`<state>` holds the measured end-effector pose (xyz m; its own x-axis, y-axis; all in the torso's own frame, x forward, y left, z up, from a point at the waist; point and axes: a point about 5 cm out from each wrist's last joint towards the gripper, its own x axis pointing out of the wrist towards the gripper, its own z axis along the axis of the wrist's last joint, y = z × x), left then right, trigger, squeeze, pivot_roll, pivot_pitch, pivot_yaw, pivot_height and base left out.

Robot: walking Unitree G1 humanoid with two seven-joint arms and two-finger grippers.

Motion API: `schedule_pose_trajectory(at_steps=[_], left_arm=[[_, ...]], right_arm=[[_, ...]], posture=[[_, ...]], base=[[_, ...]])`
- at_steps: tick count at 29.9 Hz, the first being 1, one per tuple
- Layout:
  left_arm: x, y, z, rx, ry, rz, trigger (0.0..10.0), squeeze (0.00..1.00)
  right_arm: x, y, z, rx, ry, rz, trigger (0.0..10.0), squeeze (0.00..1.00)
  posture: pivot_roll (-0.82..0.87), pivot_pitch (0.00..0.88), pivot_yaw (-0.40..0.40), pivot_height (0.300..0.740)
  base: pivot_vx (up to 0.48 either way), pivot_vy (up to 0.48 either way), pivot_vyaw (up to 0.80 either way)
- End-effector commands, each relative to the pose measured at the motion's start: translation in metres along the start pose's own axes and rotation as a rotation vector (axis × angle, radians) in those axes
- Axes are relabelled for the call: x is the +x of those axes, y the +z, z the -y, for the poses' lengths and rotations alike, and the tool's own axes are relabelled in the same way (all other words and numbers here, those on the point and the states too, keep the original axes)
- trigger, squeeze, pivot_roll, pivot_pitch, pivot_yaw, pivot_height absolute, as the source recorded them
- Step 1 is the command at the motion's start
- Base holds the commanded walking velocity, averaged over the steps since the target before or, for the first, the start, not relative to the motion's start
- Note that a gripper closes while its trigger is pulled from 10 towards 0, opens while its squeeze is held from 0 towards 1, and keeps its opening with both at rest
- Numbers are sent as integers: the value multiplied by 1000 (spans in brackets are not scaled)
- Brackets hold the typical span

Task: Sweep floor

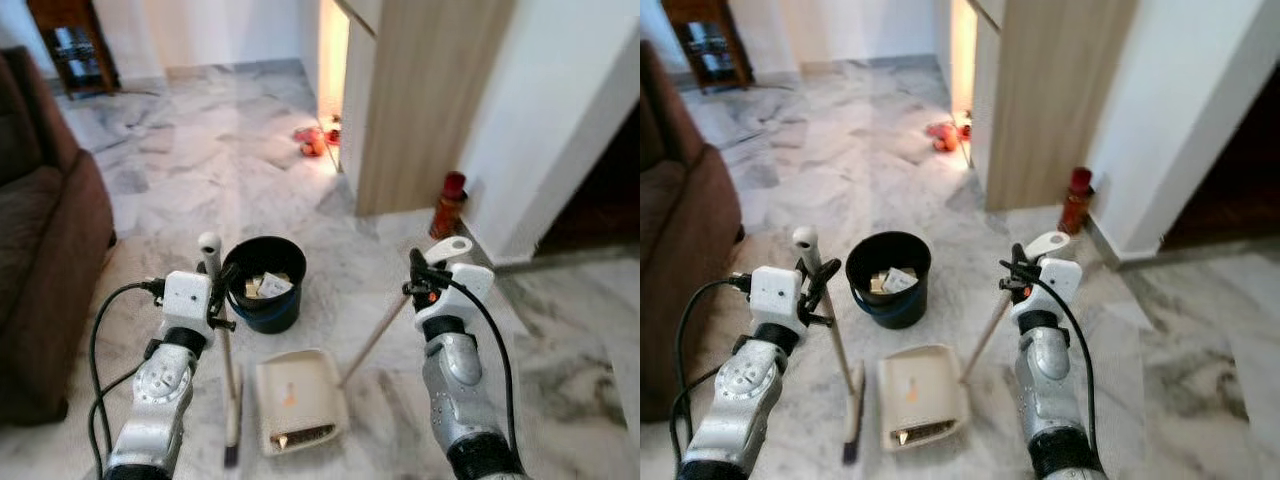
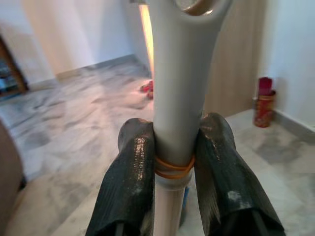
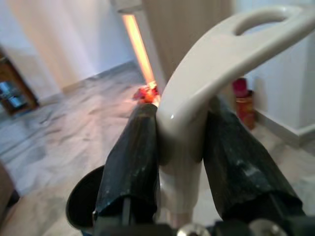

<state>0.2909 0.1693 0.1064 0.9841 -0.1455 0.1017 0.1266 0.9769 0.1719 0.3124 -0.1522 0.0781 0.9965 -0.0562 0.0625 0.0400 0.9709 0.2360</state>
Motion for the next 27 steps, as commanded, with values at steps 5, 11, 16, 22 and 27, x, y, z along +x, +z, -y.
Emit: schedule_pose_trajectory(at_steps=[5, 11, 16, 22, 27], left_arm=[[2, 9, -7, 10, 17, 41, 10000, 0], [1, 9, -7, 13, 20, 42, 10000, 0], [0, 9, -7, 14, 21, 42, 10000, 0], [-2, 10, -4, 7, 3, 56, 10000, 0], [-1, 9, -5, 11, 10, 43, 10000, 0]], right_arm=[[6, 11, -9, -2, 30, 52, 10000, 0], [5, 11, -9, -2, 30, 50, 10000, 0], [5, 10, -9, -3, 32, 50, 10000, 0], [5, 10, -10, -8, 35, 52, 10000, 0], [5, 10, -9, -6, 35, 53, 10000, 0]], posture=[[65, 20, -6, 740], [65, 20, -6, 740], [68, 19, -7, 740], [66, 10, -6, 740], [65, 0, -4, 740]], base=[[0, 353, 0], [0, 327, 0], [0, 48, 0], [0, 0, 0], [0, 0, 0]])
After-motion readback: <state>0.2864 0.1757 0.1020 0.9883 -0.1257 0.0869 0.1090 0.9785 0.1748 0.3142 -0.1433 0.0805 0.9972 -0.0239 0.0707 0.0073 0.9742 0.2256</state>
